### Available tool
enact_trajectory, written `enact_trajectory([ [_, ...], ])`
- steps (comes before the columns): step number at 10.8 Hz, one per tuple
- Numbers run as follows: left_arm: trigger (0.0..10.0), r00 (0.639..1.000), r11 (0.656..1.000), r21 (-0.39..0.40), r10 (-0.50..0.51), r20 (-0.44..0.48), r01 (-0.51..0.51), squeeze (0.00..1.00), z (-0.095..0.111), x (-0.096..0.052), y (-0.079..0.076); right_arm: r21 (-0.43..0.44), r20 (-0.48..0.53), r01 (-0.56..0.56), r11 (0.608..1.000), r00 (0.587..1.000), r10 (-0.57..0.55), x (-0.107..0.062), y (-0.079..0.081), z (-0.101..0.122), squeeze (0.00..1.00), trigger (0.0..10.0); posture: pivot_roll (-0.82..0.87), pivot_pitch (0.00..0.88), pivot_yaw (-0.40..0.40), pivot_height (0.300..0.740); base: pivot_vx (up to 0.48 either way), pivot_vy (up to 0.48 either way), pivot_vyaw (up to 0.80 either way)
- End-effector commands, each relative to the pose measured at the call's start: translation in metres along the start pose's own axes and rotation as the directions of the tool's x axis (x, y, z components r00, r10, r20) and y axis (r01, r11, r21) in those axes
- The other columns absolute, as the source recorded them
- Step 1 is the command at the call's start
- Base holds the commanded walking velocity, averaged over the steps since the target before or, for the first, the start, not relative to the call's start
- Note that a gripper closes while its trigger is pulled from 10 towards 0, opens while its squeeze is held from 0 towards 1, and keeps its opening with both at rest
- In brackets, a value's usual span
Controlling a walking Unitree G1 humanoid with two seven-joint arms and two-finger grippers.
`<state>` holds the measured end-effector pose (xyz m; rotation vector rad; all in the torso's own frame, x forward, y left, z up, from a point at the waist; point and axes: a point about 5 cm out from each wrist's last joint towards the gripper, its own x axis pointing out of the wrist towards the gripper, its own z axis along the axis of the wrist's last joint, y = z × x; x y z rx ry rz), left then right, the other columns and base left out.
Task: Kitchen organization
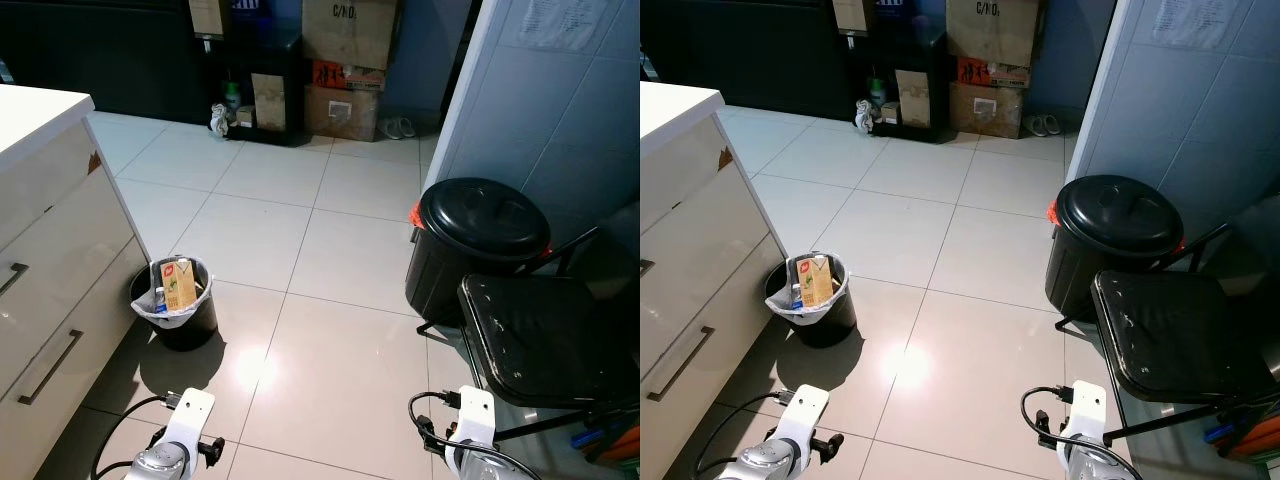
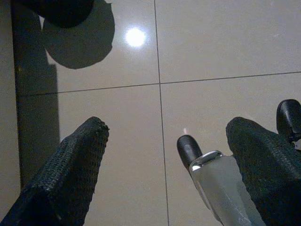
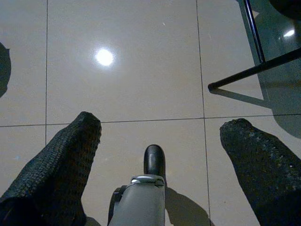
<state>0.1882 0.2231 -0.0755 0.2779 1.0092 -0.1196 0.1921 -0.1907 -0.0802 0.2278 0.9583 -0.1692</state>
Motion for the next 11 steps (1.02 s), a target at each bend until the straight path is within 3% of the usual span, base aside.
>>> enact_trajectory([
  [1, 10.0, 1.0, 1.0, -0.003, 0.006, 0.001, -0.006, 0.0, -0.0031, -0.0006, 0.0004, -0.011, -0.001, 0.018, 1.0, 1.0, -0.018, -0.001, -0.0071, -0.0011, 0.0, 10.0, 0.06, 0.0, -0.032, 0.74, 0.0, 0.0, 0.0],
  [11, 10.0, 1.0, 1.0, -0.001, 0.003, -0.002, -0.003, 0.0, -0.0038, -0.0006, -0.0003, -0.035, -0.012, 0.032, 0.999, 0.999, -0.033, -0.002, -0.0115, -0.0047, 0.0, 10.0, 0.05, 0.0, -0.033, 0.74, 0.0, 0.0, 0.0],
])
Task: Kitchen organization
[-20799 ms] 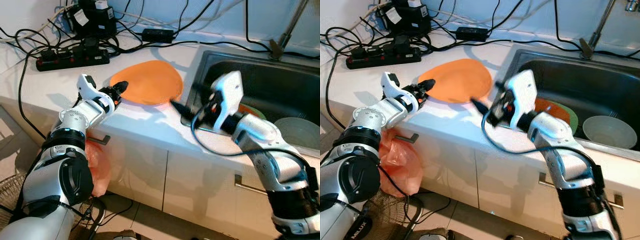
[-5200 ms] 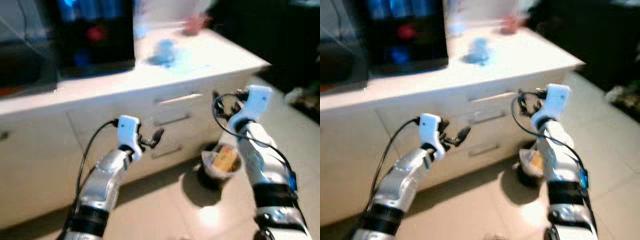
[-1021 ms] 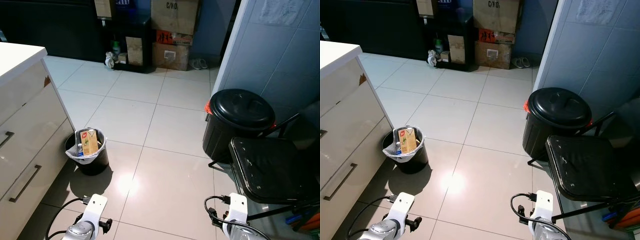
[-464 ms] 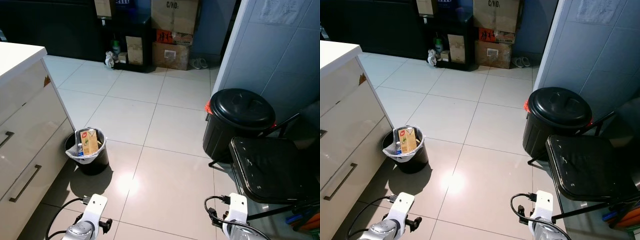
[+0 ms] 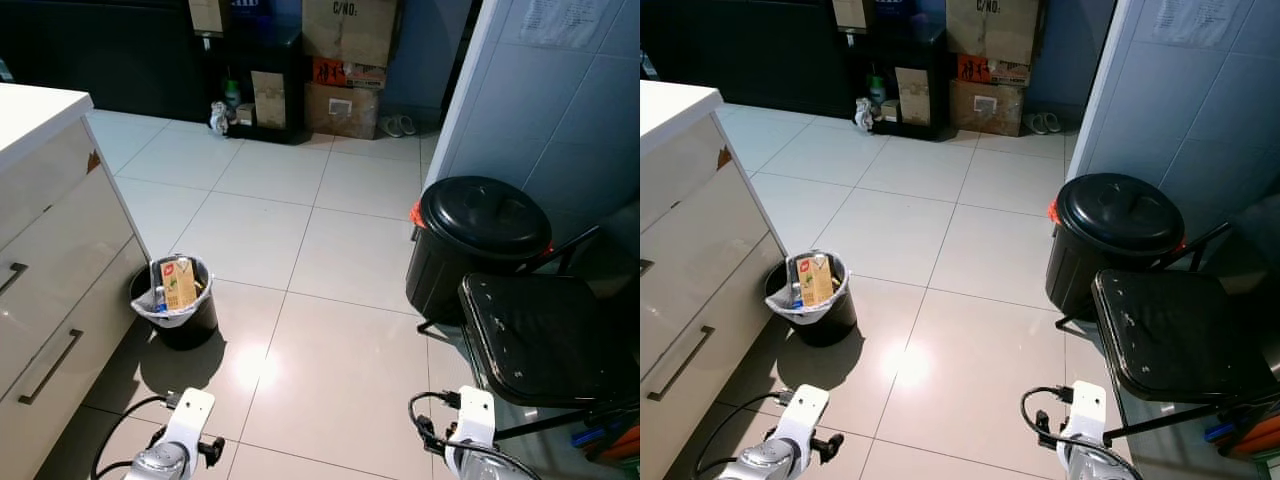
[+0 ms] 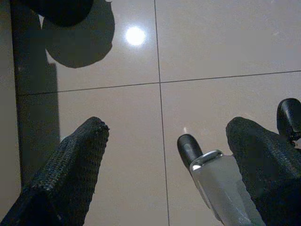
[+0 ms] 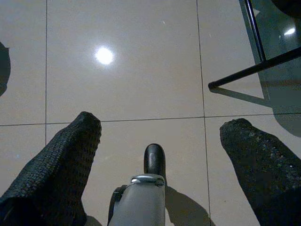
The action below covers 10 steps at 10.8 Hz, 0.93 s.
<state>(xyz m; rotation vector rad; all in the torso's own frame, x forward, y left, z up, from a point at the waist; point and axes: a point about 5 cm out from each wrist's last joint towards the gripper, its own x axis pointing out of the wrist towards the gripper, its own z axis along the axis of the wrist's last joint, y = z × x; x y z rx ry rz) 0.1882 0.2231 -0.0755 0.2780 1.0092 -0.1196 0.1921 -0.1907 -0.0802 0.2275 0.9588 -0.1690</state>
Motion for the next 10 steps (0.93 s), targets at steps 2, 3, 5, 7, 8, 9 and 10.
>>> enact_trajectory([
  [2, 10.0, 1.0, 1.0, -0.006, 0.001, -0.002, -0.001, 0.0, -0.0044, -0.0007, -0.0008, -0.04, -0.013, 0.037, 0.999, 0.999, -0.038, -0.0023, -0.0132, -0.0054, 0.0, 10.0, 0.05, 0.0, -0.034, 0.74, 0.0, 0.0, 0.0],
  [3, 10.0, 1.0, 1.0, -0.005, -0.001, -0.003, 0.001, 0.0, -0.0046, -0.0007, -0.001, -0.042, -0.013, 0.039, 0.998, 0.999, -0.04, -0.0025, -0.014, -0.0057, 0.0, 10.0, 0.05, 0.0, -0.034, 0.74, 0.0, 0.0, 0.0],
  [5, 10.0, 1.0, 1.0, -0.006, -0.002, -0.003, 0.002, 0.0, -0.0051, -0.0007, -0.0017, -0.045, -0.014, 0.041, 0.998, 0.999, -0.042, -0.0026, -0.0149, -0.006, 0.0, 10.0, 0.05, 0.0, -0.036, 0.74, 0.0, 0.0, 0.0],
  [7, 10.0, 1.0, 1.0, -0.007, -0.002, -0.004, 0.002, 0.0, -0.0055, -0.0007, -0.0021, -0.05, -0.015, 0.04, 0.998, 0.999, -0.04, -0.0027, -0.0151, -0.0062, 0.0, 10.0, 0.05, 0.0, -0.037, 0.74, 0.0, 0.0, 0.0],
  [8, 10.0, 1.0, 1.0, -0.009, -0.003, -0.004, 0.003, 0.0, -0.0056, -0.0007, -0.0022, -0.051, -0.015, 0.039, 0.998, 0.999, -0.039, -0.0027, -0.015, -0.0061, 0.0, 10.0, 0.05, 0.0, -0.037, 0.74, 0.0, 0.0, 0.0],
  [9, 10.0, 1.0, 0.999, -0.032, -0.013, -0.007, 0.013, 0.0, -0.0075, -0.0009, -0.0034, -0.051, -0.015, 0.038, 0.998, 0.999, -0.039, -0.003, -0.016, -0.0071, 0.0, 10.0, 0.05, 0.0, -0.038, 0.74, 0.0, 0.0, 0.0],
  [10, 10.0, 0.999, 0.991, -0.132, -0.036, -0.008, 0.034, 0.0, -0.0128, -0.0013, -0.0077, -0.025, -0.008, 0.028, 0.999, 1.0, -0.028, -0.003, -0.017, -0.005, 0.0, 10.0, 0.06, 0.0, -0.04, 0.74, 0.0, 0.0, 0.0],
])
